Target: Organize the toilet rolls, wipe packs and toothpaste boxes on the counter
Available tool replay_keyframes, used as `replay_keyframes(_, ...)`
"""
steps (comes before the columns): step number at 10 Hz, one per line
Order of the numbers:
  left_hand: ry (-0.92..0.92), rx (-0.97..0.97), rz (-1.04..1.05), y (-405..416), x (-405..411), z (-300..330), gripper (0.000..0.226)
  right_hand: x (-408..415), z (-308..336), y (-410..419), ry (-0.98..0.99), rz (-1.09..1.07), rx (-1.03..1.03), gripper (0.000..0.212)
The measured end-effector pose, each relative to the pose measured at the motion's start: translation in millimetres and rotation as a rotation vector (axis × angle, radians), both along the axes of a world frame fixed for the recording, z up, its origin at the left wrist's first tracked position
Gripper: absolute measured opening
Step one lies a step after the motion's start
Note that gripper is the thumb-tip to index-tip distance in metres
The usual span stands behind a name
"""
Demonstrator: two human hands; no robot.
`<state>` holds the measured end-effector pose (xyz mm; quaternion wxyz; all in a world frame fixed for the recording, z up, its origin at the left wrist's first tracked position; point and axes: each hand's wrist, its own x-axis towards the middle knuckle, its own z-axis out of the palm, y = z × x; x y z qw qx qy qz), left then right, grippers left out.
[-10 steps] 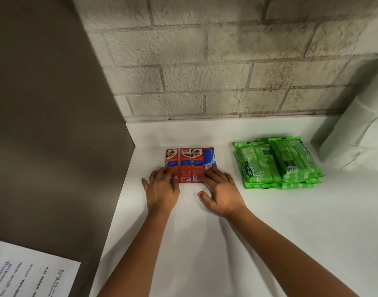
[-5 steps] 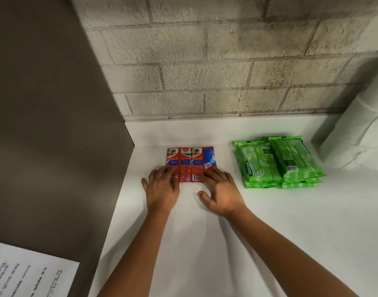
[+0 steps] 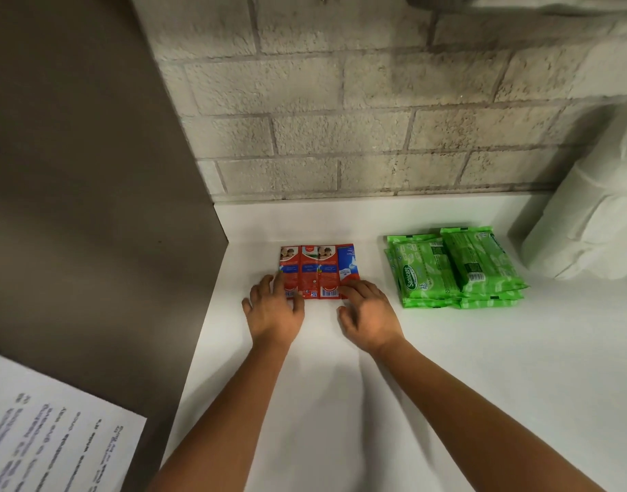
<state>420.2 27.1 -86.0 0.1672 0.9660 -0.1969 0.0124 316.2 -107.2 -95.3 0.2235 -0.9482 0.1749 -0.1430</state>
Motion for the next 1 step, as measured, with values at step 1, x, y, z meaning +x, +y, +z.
replay_keyframes(1, 0.032, 0.005, 0.012, -3.6, -7.9, 9.1, 0.056, -4.1, 3.5, 4.1, 0.041, 0.003, -0.005, 0.045)
